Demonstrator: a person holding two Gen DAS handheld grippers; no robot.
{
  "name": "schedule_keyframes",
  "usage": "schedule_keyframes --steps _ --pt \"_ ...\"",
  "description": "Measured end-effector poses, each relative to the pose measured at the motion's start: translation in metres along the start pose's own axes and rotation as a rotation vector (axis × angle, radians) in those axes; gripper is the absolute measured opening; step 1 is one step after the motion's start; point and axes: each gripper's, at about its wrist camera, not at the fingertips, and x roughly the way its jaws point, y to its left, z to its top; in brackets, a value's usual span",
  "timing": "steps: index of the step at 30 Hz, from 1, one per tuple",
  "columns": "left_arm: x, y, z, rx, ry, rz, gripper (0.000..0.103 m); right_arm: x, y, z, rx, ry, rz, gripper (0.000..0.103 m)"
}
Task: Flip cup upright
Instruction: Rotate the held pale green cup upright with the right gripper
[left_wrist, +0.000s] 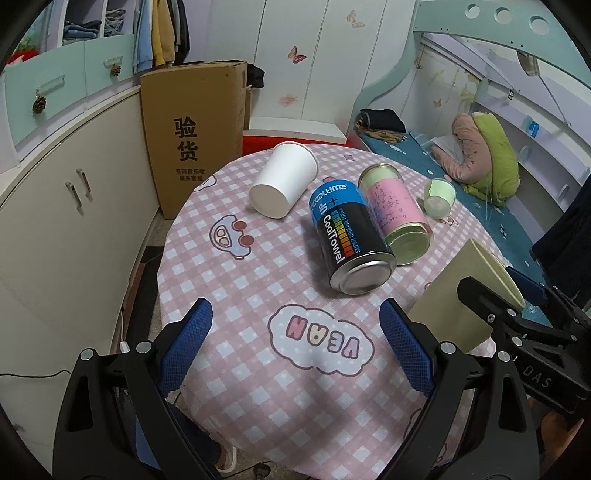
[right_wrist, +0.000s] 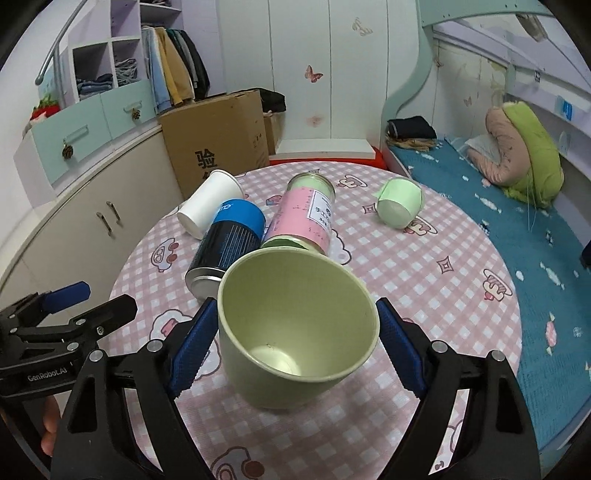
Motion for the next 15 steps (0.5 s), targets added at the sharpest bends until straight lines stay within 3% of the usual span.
schedule_keyframes --steps 15 --pt "-0.027 0.007 -0.006 -0.009 -0.036 0.016 0.092 -0.020 0.019 -0.006 -0.006 -0.040 0.043 0.080"
